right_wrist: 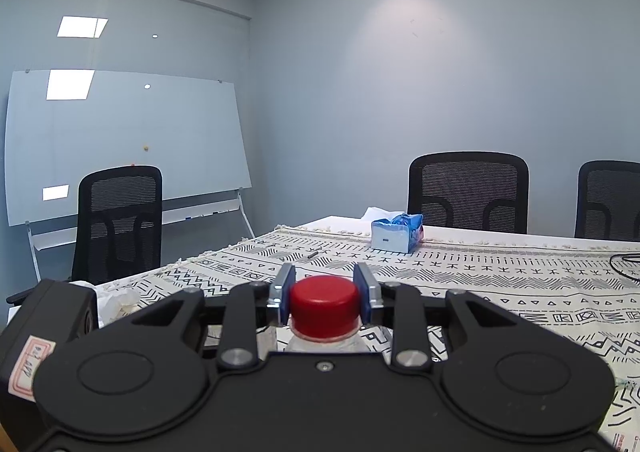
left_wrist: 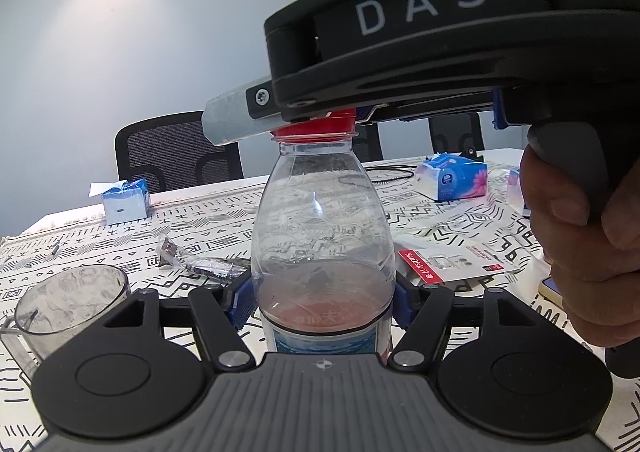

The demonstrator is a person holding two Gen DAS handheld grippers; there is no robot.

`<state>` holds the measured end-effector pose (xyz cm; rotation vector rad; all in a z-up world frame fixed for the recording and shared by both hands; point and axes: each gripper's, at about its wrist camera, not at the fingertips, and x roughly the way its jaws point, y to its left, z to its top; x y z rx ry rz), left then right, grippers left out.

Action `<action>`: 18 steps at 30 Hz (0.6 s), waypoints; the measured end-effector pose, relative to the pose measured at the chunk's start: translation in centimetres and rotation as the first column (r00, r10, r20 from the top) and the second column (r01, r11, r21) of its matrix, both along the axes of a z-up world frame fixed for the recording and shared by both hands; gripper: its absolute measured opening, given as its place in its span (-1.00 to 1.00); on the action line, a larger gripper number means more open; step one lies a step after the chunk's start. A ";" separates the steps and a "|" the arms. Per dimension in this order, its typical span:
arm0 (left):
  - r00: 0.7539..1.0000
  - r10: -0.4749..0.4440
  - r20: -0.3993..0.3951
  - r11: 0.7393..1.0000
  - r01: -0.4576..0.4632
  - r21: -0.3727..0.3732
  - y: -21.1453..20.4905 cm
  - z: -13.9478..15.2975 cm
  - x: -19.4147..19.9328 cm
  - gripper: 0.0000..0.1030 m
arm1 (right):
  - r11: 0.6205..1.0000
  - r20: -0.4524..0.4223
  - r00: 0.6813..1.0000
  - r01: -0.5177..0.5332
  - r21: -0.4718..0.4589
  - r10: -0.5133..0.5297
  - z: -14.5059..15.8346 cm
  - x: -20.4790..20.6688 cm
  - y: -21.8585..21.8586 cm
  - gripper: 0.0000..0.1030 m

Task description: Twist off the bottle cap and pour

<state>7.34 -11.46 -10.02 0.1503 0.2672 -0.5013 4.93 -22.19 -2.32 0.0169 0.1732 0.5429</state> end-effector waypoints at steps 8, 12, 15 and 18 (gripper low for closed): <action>1.000 0.004 0.012 1.000 -0.004 -0.015 0.1 0.3 -0.1 0.31 | 0.999 -0.016 0.999 0.045 0.009 -0.045 0.1 -0.2 0.3 -0.35; 1.000 0.014 0.019 1.000 -0.013 -0.023 0.0 0.3 -0.1 0.31 | 0.998 -0.024 0.998 0.062 0.000 -0.062 0.2 -0.2 0.4 -0.35; 0.999 0.019 0.026 0.999 -0.018 -0.027 -0.1 0.4 -0.2 0.31 | 0.998 -0.024 0.997 0.069 -0.008 -0.069 0.2 -0.2 0.6 -0.35; 0.999 0.023 0.039 0.999 -0.022 -0.030 -0.1 0.6 -0.4 0.31 | 0.998 -0.023 0.997 0.067 -0.012 -0.067 0.1 -0.2 0.7 -0.35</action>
